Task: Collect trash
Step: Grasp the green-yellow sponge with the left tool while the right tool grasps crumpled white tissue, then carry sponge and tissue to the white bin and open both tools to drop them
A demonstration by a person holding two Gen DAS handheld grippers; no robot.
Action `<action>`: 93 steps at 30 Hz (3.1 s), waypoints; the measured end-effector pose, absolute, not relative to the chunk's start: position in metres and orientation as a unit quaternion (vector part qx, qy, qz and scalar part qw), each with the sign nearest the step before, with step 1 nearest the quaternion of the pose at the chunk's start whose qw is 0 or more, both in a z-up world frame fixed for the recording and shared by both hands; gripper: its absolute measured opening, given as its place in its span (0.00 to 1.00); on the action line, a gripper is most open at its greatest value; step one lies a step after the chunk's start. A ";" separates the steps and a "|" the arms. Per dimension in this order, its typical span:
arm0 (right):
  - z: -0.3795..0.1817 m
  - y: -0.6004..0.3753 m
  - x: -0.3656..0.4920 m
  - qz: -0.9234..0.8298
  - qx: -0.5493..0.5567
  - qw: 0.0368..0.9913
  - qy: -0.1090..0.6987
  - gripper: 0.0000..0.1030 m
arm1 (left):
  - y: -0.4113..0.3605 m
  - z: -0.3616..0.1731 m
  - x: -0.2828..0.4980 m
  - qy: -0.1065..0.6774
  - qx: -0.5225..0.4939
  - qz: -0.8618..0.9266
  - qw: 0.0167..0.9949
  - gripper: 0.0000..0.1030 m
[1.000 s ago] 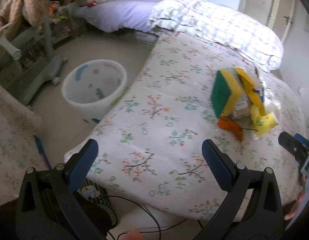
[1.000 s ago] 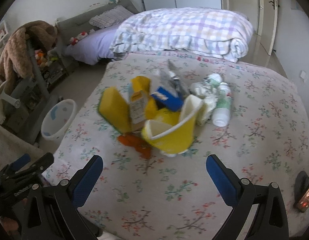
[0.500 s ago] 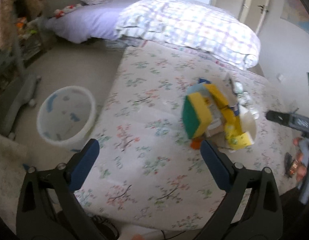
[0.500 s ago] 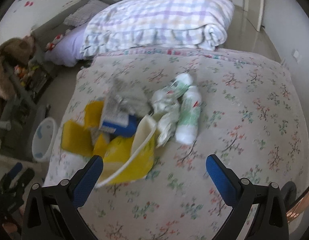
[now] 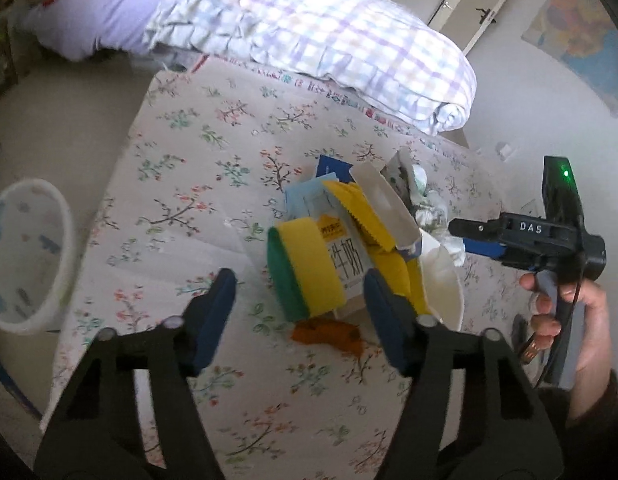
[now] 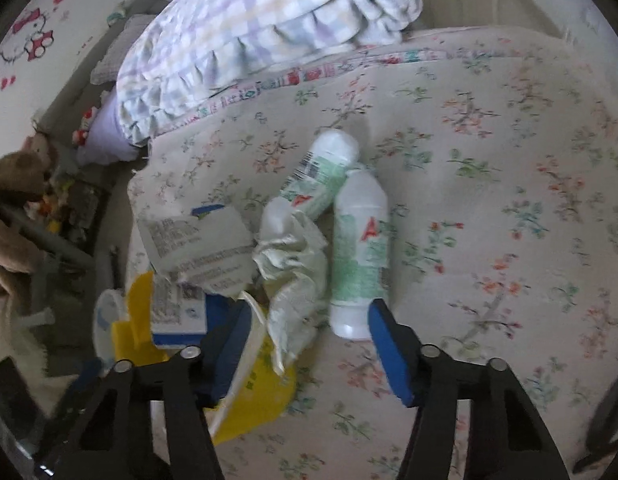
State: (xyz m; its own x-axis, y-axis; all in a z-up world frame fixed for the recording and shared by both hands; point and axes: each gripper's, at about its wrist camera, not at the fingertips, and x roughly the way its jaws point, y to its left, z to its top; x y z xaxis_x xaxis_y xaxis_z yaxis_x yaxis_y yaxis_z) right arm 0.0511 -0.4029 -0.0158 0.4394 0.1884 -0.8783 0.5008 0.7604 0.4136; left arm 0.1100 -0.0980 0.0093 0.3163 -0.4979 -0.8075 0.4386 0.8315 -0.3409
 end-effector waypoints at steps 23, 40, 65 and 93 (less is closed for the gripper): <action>-0.003 -0.392 0.059 -0.106 0.302 0.805 0.499 0.14 | -0.095 0.016 0.120 0.499 -0.050 -0.275 0.820 0.28; 0.047 -0.326 0.054 -0.001 0.331 0.836 0.438 0.14 | 0.027 0.052 0.127 0.426 -0.085 -0.193 0.880 0.27; -0.005 -0.100 0.145 0.124 0.199 0.839 0.491 0.14 | 0.159 -0.010 0.166 0.411 -0.101 -0.097 0.901 0.29; -0.045 -0.016 0.214 0.162 0.232 0.822 0.493 0.64 | 0.228 -0.019 0.157 0.469 -0.117 0.081 0.872 0.96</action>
